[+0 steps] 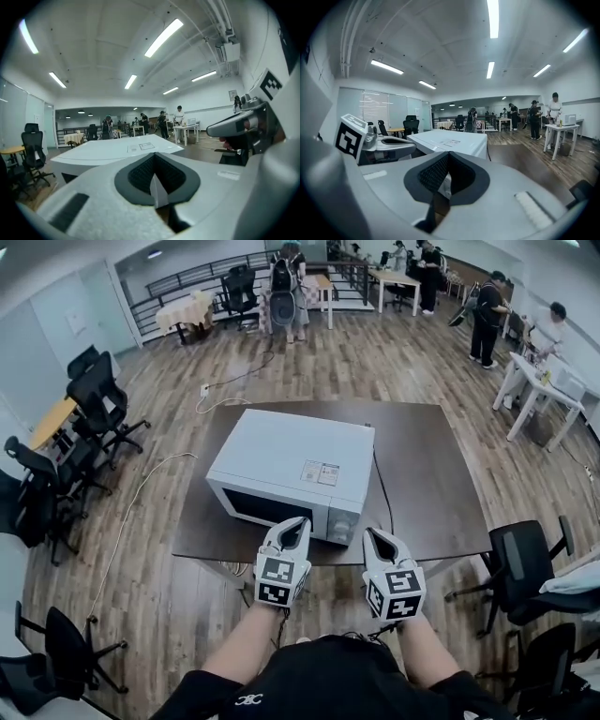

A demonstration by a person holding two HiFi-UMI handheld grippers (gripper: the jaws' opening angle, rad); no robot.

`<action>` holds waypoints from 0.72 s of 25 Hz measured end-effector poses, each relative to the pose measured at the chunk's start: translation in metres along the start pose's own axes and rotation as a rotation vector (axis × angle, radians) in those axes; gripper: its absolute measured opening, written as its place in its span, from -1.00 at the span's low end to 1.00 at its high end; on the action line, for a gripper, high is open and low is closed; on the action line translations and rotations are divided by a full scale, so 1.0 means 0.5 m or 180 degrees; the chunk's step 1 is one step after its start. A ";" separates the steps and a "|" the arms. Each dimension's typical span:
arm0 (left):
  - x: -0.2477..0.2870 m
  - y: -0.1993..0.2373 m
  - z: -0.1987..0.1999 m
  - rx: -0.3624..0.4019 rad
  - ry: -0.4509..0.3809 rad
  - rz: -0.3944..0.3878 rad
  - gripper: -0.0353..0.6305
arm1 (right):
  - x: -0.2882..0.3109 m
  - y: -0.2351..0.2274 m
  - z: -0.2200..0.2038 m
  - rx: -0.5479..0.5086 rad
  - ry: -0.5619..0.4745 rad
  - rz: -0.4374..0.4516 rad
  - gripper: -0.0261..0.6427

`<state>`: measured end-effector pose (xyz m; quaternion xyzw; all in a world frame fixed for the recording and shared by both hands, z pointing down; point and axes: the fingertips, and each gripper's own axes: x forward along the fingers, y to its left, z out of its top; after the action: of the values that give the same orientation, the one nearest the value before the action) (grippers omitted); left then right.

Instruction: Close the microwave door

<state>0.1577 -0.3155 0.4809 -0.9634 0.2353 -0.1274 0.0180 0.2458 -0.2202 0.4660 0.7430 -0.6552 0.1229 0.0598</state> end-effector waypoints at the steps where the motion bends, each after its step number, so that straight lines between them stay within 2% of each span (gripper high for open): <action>1: -0.017 0.001 0.011 0.0001 -0.0049 0.0027 -0.88 | 0.001 0.010 0.009 -0.0023 -0.0075 -0.0001 -0.90; 6: -0.090 0.018 0.016 -0.0252 -0.0100 0.0100 -0.87 | 0.011 0.072 0.040 -0.0037 -0.0316 0.0137 -0.90; 13: -0.172 0.065 -0.020 -0.0469 0.0022 0.0341 -0.87 | 0.032 0.162 0.026 -0.0265 -0.0233 0.0332 -0.90; 18: -0.205 0.082 -0.032 -0.0460 0.0011 0.0484 -0.87 | 0.037 0.196 0.028 -0.0280 -0.0212 0.0444 -0.90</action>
<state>0.0477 -0.3045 0.4680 -0.9413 0.3164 -0.1100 -0.0424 0.1525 -0.2548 0.4501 0.6958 -0.7118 0.0732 0.0618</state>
